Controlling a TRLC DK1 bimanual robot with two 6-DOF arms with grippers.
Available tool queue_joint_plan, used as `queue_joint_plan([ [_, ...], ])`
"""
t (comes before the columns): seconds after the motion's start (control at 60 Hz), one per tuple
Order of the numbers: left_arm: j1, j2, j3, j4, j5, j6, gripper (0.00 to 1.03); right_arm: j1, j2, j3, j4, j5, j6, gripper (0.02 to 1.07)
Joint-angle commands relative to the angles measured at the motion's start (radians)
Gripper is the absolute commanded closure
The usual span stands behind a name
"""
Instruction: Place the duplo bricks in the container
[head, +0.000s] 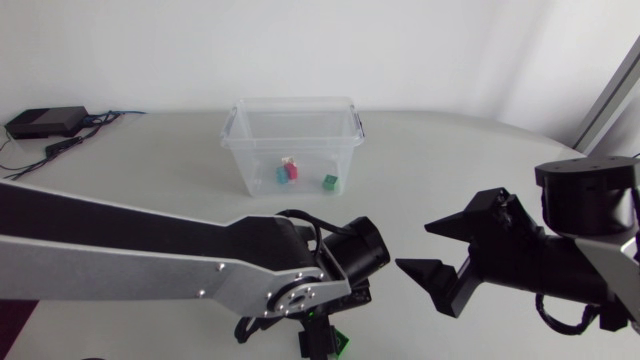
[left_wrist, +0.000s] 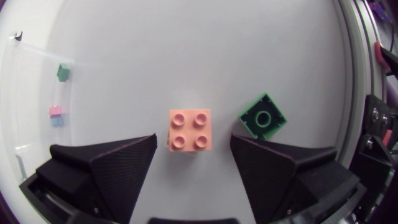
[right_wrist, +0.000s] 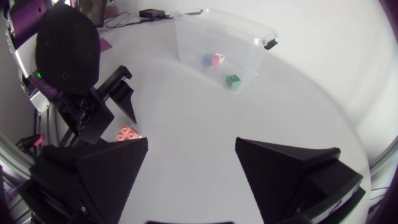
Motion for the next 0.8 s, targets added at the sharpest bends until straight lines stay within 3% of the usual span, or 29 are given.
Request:
queue_joint_plan([
  [0.0,-0.005,0.017,0.040,-0.012,-0.014,-0.022,0.31,0.014,-0.008,-0.017,-0.010,0.003,-0.009,0.06],
  [0.15,-0.002,0.018,0.037,-0.007,-0.015,-0.028,0.49,0.049,0.006,-0.014,-0.018,0.009,-0.009,0.07],
  [0.25,0.004,0.002,0.029,-0.003,-0.015,-0.028,0.72,0.065,0.021,-0.011,-0.019,0.011,-0.010,0.07],
  [0.583,0.003,-0.041,-0.017,0.013,-0.012,-0.020,0.76,0.100,0.057,-0.003,-0.036,0.034,-0.017,0.07],
  [0.783,0.033,-0.186,-0.041,-0.010,-0.006,-0.019,0.76,0.117,0.071,0.020,-0.094,0.026,-0.017,0.07],
])
